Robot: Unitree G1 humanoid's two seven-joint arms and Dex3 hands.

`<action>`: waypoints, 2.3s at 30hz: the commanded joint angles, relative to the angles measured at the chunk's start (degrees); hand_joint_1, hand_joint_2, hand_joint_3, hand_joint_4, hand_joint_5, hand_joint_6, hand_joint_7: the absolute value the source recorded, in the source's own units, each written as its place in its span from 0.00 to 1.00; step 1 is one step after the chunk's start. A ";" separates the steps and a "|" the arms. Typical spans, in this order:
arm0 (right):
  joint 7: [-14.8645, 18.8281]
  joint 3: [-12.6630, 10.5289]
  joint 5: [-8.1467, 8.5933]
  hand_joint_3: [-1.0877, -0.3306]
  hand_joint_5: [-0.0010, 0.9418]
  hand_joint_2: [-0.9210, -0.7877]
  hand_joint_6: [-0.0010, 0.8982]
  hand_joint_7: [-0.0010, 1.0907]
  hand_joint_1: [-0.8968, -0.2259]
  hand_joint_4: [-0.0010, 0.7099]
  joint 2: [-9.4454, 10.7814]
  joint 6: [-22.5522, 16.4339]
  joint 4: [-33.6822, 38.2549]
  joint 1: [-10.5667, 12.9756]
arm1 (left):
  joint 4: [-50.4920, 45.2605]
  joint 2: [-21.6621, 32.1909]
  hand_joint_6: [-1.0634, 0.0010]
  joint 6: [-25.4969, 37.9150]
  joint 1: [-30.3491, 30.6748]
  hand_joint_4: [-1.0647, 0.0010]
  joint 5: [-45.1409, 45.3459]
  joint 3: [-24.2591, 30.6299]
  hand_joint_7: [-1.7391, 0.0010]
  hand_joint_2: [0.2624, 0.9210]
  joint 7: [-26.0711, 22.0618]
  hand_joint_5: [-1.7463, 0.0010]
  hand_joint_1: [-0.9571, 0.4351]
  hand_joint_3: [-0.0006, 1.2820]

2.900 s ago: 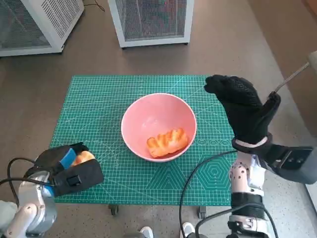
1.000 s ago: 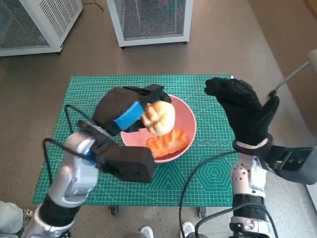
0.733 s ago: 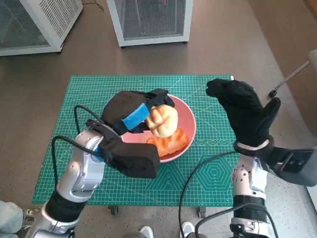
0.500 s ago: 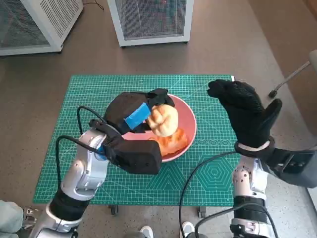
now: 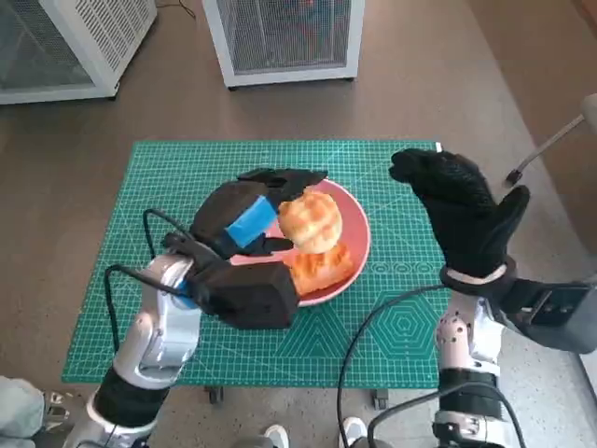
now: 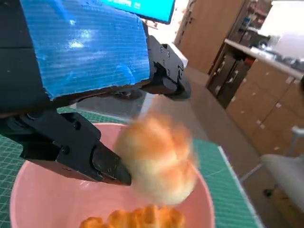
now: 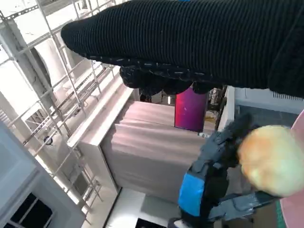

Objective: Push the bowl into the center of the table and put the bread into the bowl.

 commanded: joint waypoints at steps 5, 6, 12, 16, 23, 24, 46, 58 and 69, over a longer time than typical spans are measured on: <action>-0.08 0.02 -0.31 0.61 0.00 0.00 0.40 0.00 0.49 0.34 -0.08 0.27 1.37 0.08 | -2.14 0.63 0.89 -2.99 2.93 0.99 -9.37 6.34 1.00 0.91 -0.76 1.00 0.55 0.00; -0.04 -0.03 -0.26 0.61 0.00 0.00 0.39 0.00 0.49 0.34 -0.15 0.31 1.41 -0.01 | -2.24 0.73 0.89 -3.86 3.28 0.99 -11.15 7.52 1.00 0.91 -0.84 1.00 0.54 0.00; -0.01 -0.16 -0.13 0.61 0.00 0.00 0.39 0.00 0.49 0.34 -0.49 0.58 1.53 -0.65 | -1.90 0.35 0.89 -9.00 4.92 1.00 -21.48 13.92 1.00 0.94 -1.07 1.00 0.47 0.01; -0.28 -0.22 -0.21 0.61 0.00 0.00 0.39 0.00 0.49 0.34 -0.74 0.78 1.57 -1.43 | -1.48 -1.09 0.88 -12.48 6.09 1.00 -28.74 18.10 0.99 0.98 -0.40 1.00 0.42 0.02; -1.65 -0.34 -0.97 0.61 0.00 0.00 0.39 0.00 0.50 0.34 -1.52 1.26 1.54 -3.72 | 0.14 -5.33 0.83 -18.06 7.04 0.92 -39.42 23.46 0.98 1.00 1.93 0.98 0.30 0.12; -2.04 -0.28 -1.24 0.61 0.00 0.00 0.39 0.00 0.50 0.34 -1.62 1.28 1.44 -4.13 | 0.28 -6.09 0.83 -18.97 7.10 0.92 -40.58 24.06 0.97 1.00 2.50 0.98 0.30 0.12; -8.88 0.82 -7.47 0.59 0.00 0.00 0.41 0.01 0.43 0.35 -2.73 -2.31 6.82 -13.43 | 1.97 -8.04 0.76 -23.43 4.79 0.84 -47.98 24.85 0.94 1.00 4.74 0.98 0.24 0.28; -10.95 1.25 -9.70 0.56 0.00 0.00 0.41 0.01 0.44 0.33 -3.11 -3.41 8.16 -14.64 | 3.10 -7.52 0.77 -22.82 2.98 0.83 -50.55 24.73 0.94 1.00 3.08 0.99 0.25 0.25; -12.36 1.69 -10.92 0.57 0.00 0.00 0.41 0.01 0.41 0.33 -3.05 -3.43 8.73 -15.05 | 4.54 -7.32 0.77 -21.79 -0.18 0.81 -50.53 24.24 0.93 1.00 3.44 0.99 0.25 0.24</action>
